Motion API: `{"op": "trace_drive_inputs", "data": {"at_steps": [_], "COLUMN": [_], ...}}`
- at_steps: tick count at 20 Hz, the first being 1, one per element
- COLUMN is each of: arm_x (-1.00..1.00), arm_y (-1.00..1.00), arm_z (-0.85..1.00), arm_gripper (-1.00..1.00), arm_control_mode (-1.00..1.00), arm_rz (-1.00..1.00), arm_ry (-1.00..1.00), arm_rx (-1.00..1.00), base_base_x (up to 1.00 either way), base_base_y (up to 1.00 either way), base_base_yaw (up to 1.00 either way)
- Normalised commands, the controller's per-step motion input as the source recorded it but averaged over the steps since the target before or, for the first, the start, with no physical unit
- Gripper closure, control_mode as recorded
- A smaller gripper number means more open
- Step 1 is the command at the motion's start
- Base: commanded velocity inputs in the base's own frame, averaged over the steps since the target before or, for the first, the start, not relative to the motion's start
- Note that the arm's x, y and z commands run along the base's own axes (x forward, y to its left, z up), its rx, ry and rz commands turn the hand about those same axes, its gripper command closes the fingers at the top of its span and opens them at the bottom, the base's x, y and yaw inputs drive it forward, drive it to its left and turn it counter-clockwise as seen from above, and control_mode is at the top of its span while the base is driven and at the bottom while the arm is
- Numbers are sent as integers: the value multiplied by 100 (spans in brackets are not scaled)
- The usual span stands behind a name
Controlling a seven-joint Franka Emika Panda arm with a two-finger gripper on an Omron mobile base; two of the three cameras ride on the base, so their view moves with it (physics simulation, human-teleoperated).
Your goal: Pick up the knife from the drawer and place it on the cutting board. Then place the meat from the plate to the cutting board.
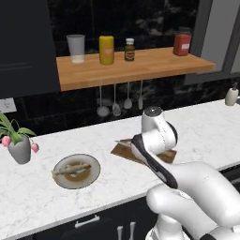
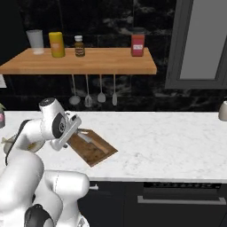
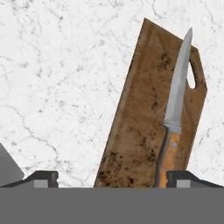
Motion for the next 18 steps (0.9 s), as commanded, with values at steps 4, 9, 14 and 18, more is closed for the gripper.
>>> {"op": "trace_drive_inputs", "data": {"at_steps": [4,9,14,18], "arm_x": [-58,-13,2,45], "arm_y": [100,100,100,98], "arm_z": [44,49,64,47], "arm_gripper": [-100,-100,-100,-100], "arm_control_mode": [-100,-100,-100,-100], "arm_rz": [32,29,21,30], "arm_ry": [1,3,12,30], "arm_rx": [-20,-9,-7,0], "base_base_x": [0,0,0,0], "base_base_y": [0,0,0,0], "base_base_yaw": [0,0,0,0]}}
